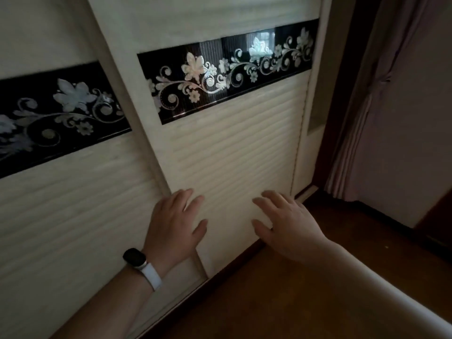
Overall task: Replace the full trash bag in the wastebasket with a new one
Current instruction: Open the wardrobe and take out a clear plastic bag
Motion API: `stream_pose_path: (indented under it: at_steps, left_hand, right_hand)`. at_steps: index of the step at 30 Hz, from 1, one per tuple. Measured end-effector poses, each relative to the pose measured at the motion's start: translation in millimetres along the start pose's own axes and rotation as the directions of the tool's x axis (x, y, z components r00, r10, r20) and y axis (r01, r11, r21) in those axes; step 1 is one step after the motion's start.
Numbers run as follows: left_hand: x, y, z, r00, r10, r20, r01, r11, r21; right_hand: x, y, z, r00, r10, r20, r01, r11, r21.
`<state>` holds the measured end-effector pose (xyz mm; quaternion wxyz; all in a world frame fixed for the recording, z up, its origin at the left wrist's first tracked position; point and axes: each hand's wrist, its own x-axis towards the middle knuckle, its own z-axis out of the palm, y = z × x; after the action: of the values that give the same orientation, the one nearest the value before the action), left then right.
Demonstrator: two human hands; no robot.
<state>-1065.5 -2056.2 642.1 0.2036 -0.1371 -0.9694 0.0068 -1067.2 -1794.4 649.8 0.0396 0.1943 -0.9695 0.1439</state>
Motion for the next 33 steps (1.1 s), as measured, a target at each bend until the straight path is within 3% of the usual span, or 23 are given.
stream_pose_path:
  at_steps: [5, 10, 18, 28, 33]
  left_hand:
    - [37, -22, -12, 0.991, -0.097, -0.093, 0.102, 0.993, 0.05]
    - [85, -53, -22, 0.968, -0.092, -0.235, 0.124, 0.984, 0.127]
    - [165, -115, -26, 0.899, -0.091, -0.428, 0.194, 0.959, 0.205]
    - [234, -167, -12, 0.731, -0.035, -0.681, 0.207, 0.963, 0.173]
    - [249, -183, 8, 0.661, 0.047, -0.749, 0.195, 0.953, 0.232]
  right_hand:
    - [54, 6, -10, 0.994, -0.102, -0.041, 0.102, 0.995, -0.01]
    - [115, 5, -21, 0.977, -0.193, -0.086, 0.191, 0.981, -0.038]
    - [225, -18, -52, 0.896, -0.34, -0.287, 0.317, 0.94, -0.125]
    - [342, -40, -69, 0.673, -0.441, -0.593, 0.417, 0.889, -0.189]
    - [390, -47, -56, 0.549, -0.497, -0.672, 0.459, 0.851, -0.255]
